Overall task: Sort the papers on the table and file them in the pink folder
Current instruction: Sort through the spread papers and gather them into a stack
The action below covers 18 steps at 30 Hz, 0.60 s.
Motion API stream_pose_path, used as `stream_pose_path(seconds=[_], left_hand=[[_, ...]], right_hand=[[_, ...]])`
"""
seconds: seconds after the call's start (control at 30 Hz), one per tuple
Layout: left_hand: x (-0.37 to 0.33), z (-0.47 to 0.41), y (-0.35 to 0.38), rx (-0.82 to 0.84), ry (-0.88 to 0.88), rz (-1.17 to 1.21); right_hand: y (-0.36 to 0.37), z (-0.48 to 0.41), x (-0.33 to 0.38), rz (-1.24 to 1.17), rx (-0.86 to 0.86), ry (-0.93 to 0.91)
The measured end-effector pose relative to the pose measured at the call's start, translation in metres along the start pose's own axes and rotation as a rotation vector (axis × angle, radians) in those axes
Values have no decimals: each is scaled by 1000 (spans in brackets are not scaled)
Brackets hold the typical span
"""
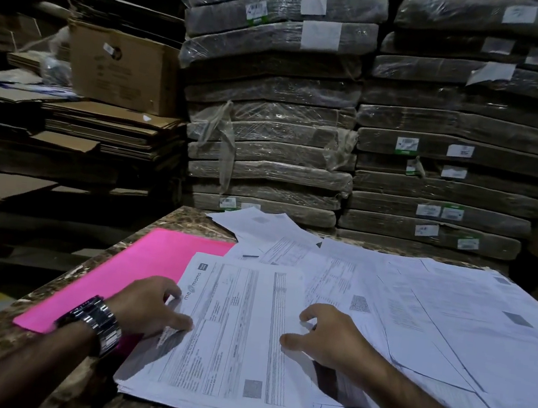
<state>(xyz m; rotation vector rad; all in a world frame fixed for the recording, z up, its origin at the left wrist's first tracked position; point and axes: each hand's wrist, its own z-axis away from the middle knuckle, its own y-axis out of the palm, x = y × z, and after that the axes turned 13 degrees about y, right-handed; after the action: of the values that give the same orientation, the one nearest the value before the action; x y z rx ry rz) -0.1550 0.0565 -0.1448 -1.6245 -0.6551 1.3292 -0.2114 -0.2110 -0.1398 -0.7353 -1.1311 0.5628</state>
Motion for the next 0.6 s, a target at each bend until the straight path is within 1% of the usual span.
stream_pose_path(seconds=[0.13, 0.27, 0.33, 0.37, 0.47, 0.53, 0.6], left_hand=[[-1, -6, 7, -15, 13, -83], [-4, -11, 6, 8, 0, -114], [-6, -16, 4, -24, -5, -140], [-9, -19, 5, -57, 6, -146], [-28, -35, 11, -126, 123, -123], [-47, -50, 17, -115, 255, -114], [-70, -64, 26, -70, 382, -121]], right_hand=[[-2, 4, 7, -7, 48, 35], [-9, 0, 5, -56, 106, 87], [-19, -11, 2, -113, 123, 126], [-25, -19, 1, -133, 102, 163], [-43, -46, -5, -236, 16, 298], [-51, -60, -10, -297, -24, 354], [-56, -67, -12, -349, -14, 412]])
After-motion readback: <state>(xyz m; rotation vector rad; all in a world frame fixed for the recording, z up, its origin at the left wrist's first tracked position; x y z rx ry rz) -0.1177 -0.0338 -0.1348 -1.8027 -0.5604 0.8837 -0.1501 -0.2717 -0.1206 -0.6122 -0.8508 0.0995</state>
